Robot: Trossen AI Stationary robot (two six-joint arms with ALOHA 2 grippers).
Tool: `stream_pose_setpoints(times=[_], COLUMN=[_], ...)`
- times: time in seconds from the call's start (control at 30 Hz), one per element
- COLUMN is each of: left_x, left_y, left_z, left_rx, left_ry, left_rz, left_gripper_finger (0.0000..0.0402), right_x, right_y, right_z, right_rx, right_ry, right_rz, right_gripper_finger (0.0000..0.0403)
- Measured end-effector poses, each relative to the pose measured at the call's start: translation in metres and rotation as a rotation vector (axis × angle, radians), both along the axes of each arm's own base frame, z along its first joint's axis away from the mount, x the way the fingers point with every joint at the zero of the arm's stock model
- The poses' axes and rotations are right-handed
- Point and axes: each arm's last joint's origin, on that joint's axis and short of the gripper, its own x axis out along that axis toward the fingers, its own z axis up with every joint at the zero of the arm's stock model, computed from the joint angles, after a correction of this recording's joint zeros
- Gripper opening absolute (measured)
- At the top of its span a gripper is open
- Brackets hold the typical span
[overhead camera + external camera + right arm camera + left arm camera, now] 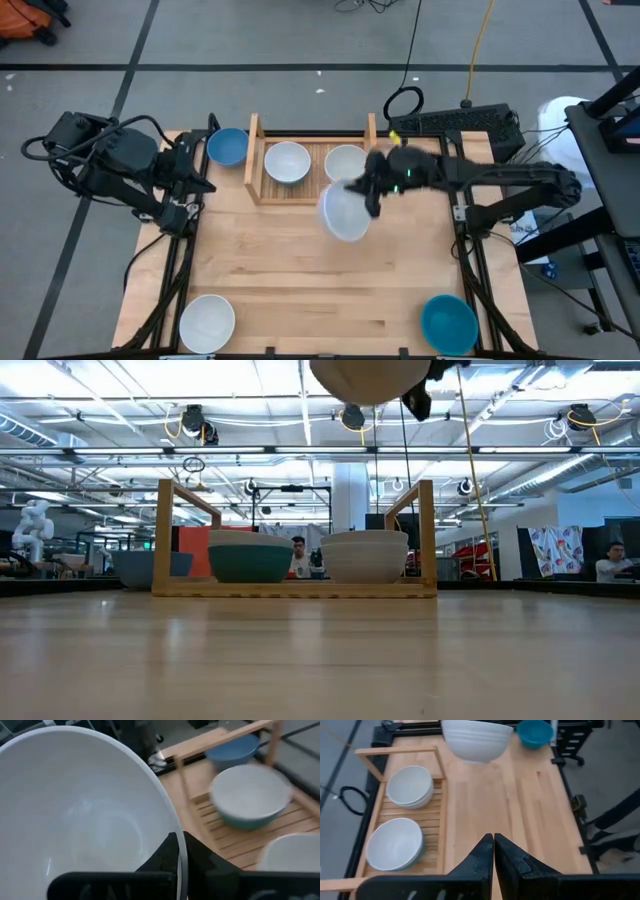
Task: Place and stack bowls onto a shelf
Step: Stack the white bowl on top of the white bowl on the shelf
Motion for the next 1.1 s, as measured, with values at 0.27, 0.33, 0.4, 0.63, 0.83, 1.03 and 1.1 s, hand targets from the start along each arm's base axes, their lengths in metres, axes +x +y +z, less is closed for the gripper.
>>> stream_pose_setpoints(times=[0.27,0.33,0.4,0.63,0.83,1.03,1.1], left_x=[0.001,0.001,0.001,0.002,0.003,0.008,0.009], left_y=[0.003,0.004,0.005,0.010,0.014,0.015,0.015], left_z=[0.000,0.000,0.000,0.001,0.000,-0.001,-0.001], left_rx=[0.025,0.020,0.013,0.000,-0.004,-0.007,-0.006], left_ry=[-0.017,-0.019,-0.023,-0.028,-0.028,-0.018,-0.014], left_rz=[0.113,0.137,0.167,0.245,0.292,0.318,0.318], left_gripper_finger=[0.0019,0.0019,0.0019,0.0019,0.0019,0.0019,0.0019], right_x=[-0.006,-0.008,-0.009,0.001,0.024,0.044,0.045], right_y=[-0.060,-0.073,-0.085,-0.127,-0.155,-0.174,-0.179], right_z=[0.011,0.019,0.025,0.051,0.064,0.053,0.047], right_rx=[-0.130,-0.169,-0.211,-0.351,-0.428,-0.402,-0.384], right_ry=[0.013,0.036,0.090,0.200,0.269,0.404,0.443], right_rz=[-0.011,-0.036,-0.041,-0.038,0.005,0.071,0.082], right_gripper_finger=[0.0000,0.0000,0.0000,0.0000,0.0000,0.0000,0.0000])
